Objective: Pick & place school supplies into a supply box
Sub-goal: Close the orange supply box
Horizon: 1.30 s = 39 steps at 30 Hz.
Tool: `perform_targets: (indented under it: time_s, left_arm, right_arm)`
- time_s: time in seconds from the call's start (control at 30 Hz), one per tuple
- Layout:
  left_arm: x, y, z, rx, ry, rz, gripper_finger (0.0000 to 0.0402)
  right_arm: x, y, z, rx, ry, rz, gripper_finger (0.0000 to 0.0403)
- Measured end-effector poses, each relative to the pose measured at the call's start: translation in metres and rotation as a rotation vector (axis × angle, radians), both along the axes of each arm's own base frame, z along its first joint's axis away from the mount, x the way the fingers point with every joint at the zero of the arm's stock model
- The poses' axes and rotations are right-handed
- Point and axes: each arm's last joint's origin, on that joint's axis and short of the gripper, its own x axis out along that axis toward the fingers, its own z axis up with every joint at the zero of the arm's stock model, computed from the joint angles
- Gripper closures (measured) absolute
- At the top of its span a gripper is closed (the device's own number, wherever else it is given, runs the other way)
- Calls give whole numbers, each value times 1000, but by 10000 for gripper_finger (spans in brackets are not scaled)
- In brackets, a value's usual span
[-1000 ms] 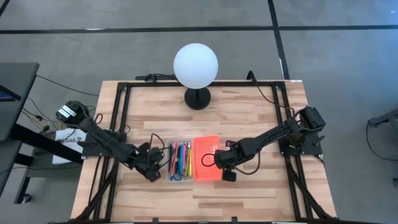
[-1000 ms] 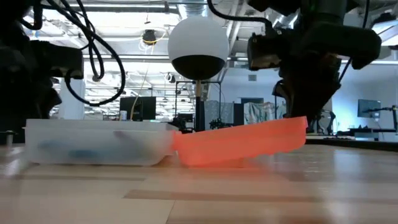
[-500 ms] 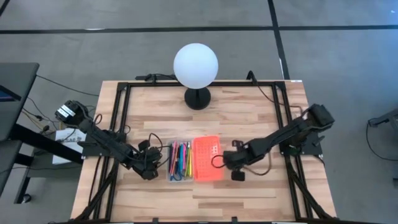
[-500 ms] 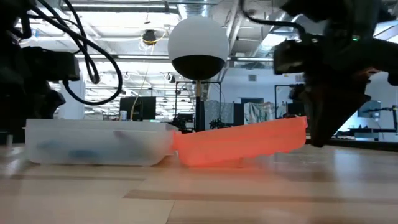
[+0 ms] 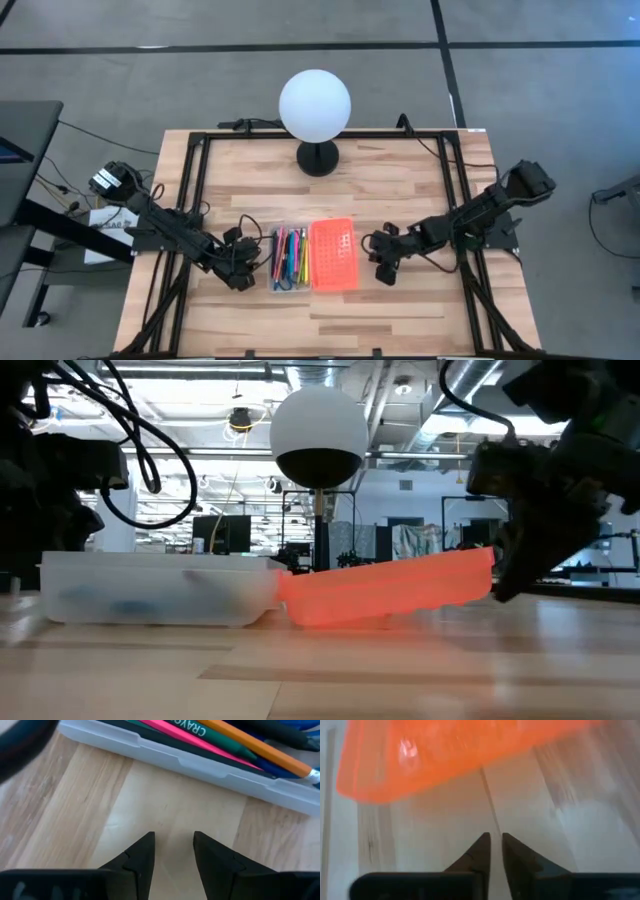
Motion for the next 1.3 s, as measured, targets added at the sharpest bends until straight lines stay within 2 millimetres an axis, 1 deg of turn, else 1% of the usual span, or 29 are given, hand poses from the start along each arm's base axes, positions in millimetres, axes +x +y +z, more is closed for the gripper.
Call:
perform_targets:
  time_s: [0.07, 0.23, 0.37, 0.5, 0.67, 0.8, 0.97, 1.03, 1.3]
  left_arm:
    - [0, -1, 1, -17, -5, 3, 272]
    - [0, -1, 5, -88, 6, -10, 272]
    - [0, -1, 6, -112, 18, -14, 272]
    - [0, -1, 6, -115, 21, -13, 272]
    - [0, -1, 5, -111, 26, -28, 272]
    - [2, 1, 5, -109, 38, -55, 272]
    - [4, 6, 5, -109, 50, -68, 272]
    - [6, 8, 5, -106, 52, -66, 272]
    - [9, 16, 4, -105, 66, -53, 272]
  right_arm:
    - [6, 2, -5, -23, -33, 18, 346]
    - [14, 4, -23, -79, -41, 17, 285]
    - [22, 9, -34, -110, -98, 26, 245]
    - [28, 11, -42, -146, -156, 20, 223]
    - [31, 10, -43, -176, -194, 21, 219]
    - [32, 6, -36, -228, -235, 22, 225]
    - [36, -1, -26, -224, -263, -1, 229]
    - [39, 0, -18, -212, -285, 4, 229]
    - [51, 5, 9, -270, -321, 78, 228]
